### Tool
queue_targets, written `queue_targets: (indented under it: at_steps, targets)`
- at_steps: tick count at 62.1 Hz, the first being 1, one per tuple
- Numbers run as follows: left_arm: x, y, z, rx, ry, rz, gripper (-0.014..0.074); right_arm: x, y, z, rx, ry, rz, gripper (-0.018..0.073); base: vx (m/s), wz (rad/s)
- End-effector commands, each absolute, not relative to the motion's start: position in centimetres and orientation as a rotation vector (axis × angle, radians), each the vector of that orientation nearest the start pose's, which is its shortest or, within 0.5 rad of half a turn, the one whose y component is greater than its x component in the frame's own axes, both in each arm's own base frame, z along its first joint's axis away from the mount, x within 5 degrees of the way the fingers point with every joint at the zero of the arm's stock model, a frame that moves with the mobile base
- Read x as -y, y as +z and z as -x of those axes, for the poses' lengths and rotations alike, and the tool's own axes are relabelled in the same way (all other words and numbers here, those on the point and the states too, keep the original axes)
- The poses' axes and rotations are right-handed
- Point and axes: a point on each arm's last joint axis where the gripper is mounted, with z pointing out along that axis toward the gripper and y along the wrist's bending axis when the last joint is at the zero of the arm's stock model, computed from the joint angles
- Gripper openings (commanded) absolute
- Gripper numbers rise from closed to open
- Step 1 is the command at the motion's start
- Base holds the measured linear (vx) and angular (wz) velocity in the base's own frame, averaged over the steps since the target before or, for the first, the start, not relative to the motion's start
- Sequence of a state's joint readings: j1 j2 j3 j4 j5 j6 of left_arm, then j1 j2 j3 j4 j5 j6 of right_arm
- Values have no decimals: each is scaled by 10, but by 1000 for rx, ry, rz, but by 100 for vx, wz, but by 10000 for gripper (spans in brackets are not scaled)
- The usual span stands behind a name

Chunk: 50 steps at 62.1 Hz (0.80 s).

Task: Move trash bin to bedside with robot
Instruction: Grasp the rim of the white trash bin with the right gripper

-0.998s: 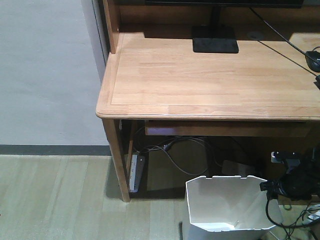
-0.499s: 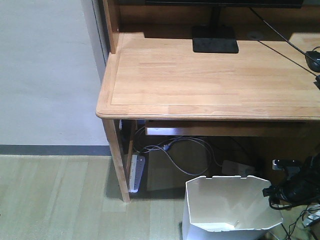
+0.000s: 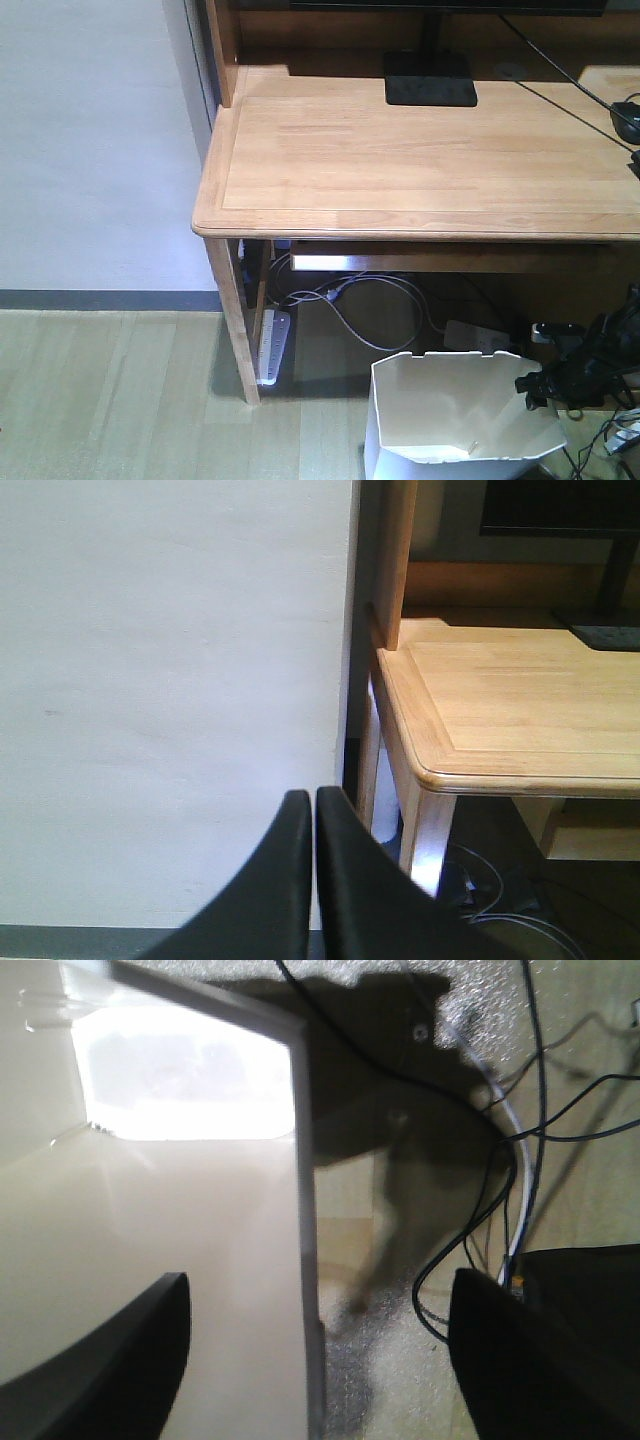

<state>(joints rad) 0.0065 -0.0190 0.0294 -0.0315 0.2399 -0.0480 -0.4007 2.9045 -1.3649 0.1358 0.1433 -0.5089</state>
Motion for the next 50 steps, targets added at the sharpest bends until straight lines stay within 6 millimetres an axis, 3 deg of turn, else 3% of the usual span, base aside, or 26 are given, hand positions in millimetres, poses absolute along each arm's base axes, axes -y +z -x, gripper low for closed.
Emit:
queue_targets:
  at_steps: [1, 9, 16, 22, 30, 40, 50]
  targets:
    - [0, 180, -56, -1675, -71, 75, -6, 135, -177, -323, -3139, 42, -23, 518, 0, 0]
    - [0, 180, -56, -1675, -71, 75, -6, 136, -186, -325, -3138, 44, -24, 481, 0, 0]
    - [0, 180, -56, -1675, -71, 75, -6, 136, -194, -325, -3137, 44, -35, 382, 0, 0]
    - [0, 180, -56, -1675, -71, 75, -6, 135, -196, -325, -3155, 72, -60, 249, 0, 0]
    - [0, 180, -56, -1675, -71, 75, -6, 133, -195, -325, -3156, 110, -70, -17, 0, 0]
    - [0, 180, -56, -1675, -71, 75, -6, 129, -185, -331, -3119, 212, -152, -13, 0, 0]
    - [0, 180, -56, -1677, -71, 75, -6, 121, -164, -330, -3064, 296, -72, -10, 0, 0]
